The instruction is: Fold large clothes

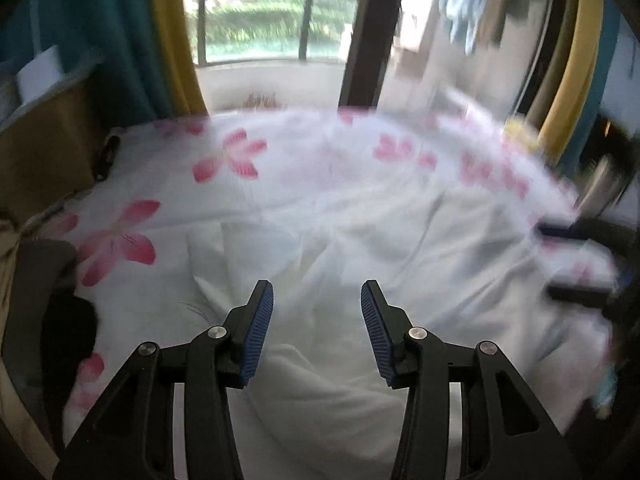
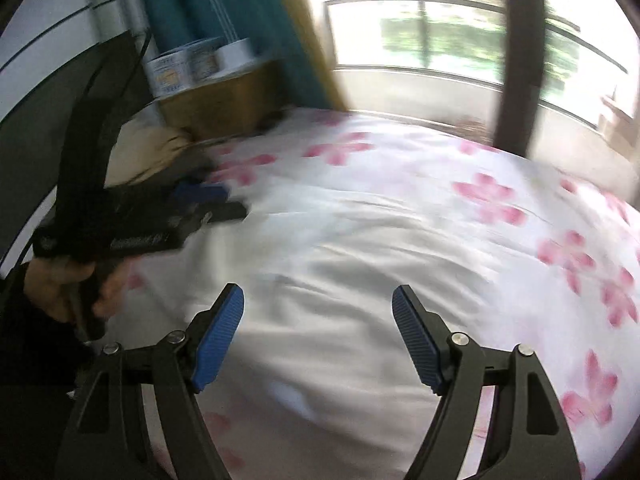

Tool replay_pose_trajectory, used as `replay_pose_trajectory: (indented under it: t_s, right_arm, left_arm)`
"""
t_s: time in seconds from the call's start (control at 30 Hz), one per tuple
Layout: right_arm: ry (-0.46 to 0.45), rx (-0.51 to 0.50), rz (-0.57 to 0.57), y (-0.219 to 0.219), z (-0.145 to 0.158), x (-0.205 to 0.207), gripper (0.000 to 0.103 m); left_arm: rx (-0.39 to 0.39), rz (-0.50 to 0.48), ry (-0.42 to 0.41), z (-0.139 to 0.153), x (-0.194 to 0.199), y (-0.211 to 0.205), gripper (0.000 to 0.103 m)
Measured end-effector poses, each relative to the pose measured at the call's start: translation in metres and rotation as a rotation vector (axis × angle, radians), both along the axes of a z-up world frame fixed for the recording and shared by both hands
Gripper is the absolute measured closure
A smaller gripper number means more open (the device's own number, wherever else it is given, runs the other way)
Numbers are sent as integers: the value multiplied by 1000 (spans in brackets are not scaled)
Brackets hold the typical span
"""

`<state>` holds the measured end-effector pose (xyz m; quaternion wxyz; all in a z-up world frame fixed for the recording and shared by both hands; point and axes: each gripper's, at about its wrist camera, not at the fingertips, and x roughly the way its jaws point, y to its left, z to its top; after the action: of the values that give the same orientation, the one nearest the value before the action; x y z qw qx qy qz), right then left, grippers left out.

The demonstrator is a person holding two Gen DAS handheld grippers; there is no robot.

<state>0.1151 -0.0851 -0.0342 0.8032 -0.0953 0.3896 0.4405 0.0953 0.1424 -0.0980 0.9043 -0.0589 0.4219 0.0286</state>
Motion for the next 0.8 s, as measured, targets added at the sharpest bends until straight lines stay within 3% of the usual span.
replay_pose_trajectory:
  t_s: [0.13, 0.2, 0.33, 0.4, 0.5, 0.6, 0.67, 0.8]
  right_arm:
    - [-1, -11, -95, -26, -5, 19, 26]
    - [2, -17, -123, -30, -10, 27, 26]
    - [19, -26, -151, -40, -17, 40, 26]
    - [27, -25, -151, -41, -21, 47, 26]
    - [34, -22, -147, -40, -26, 51, 26]
    - [37, -15, -144, -40, -28, 53, 26]
    - [39, -12, -145, -40, -29, 53, 26]
    - [36, -8, -148, -43, -28, 53, 26]
  left_arm:
    - [82, 64, 59, -19, 11, 14, 55]
    - [104, 167, 61, -21, 11, 33, 55]
    - [90, 346, 45, -14, -1, 68, 55]
    - [76, 379, -4, 1, -13, 72, 55]
    - [44, 353, -74, 21, -24, 61, 55]
    - [-6, 221, -113, 31, -21, 35, 55]
    - [-34, 100, -56, 18, -8, 20, 55]
    - [-55, 57, 105, -25, 16, 13, 55]
